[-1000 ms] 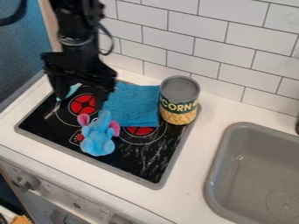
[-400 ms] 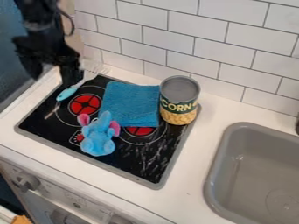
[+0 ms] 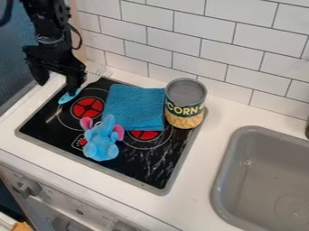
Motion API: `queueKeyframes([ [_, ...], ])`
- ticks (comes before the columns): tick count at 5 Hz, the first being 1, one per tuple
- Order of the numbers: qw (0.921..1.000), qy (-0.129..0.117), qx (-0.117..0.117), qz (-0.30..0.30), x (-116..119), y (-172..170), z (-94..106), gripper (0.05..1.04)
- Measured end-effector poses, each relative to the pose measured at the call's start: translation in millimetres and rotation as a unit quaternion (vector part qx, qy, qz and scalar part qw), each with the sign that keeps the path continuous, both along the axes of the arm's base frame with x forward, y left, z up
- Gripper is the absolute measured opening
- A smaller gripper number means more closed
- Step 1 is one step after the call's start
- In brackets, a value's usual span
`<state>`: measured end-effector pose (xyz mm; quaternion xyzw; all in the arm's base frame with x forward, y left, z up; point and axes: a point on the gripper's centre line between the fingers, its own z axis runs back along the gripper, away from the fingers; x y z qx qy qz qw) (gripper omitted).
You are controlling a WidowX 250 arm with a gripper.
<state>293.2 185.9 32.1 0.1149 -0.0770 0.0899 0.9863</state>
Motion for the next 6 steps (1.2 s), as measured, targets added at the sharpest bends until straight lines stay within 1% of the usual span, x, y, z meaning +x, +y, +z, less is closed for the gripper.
queueKeyframes([
  [1, 0.9997, 0.005, -0.019, -0.014, 8.1, -2.1, -9.2, 1.001],
  [2, 0.9996, 0.022, -0.015, -0.011, 12.1, 3.6, -24.2, 1.001],
  [3, 0.9993, 0.031, -0.017, -0.008, 19.2, 8.7, -33.9, 1.001],
  [4, 0.9991, 0.031, -0.028, -0.011, 26.1, 9.3, -36.8, 0.966],
  [5, 0.998, 0.017, -0.059, -0.016, 27.6, 5.4, -38.7, 0.692],
  [6, 0.9964, 0.016, -0.077, -0.033, 27.5, 0.7, -39.5, 0.391],
])
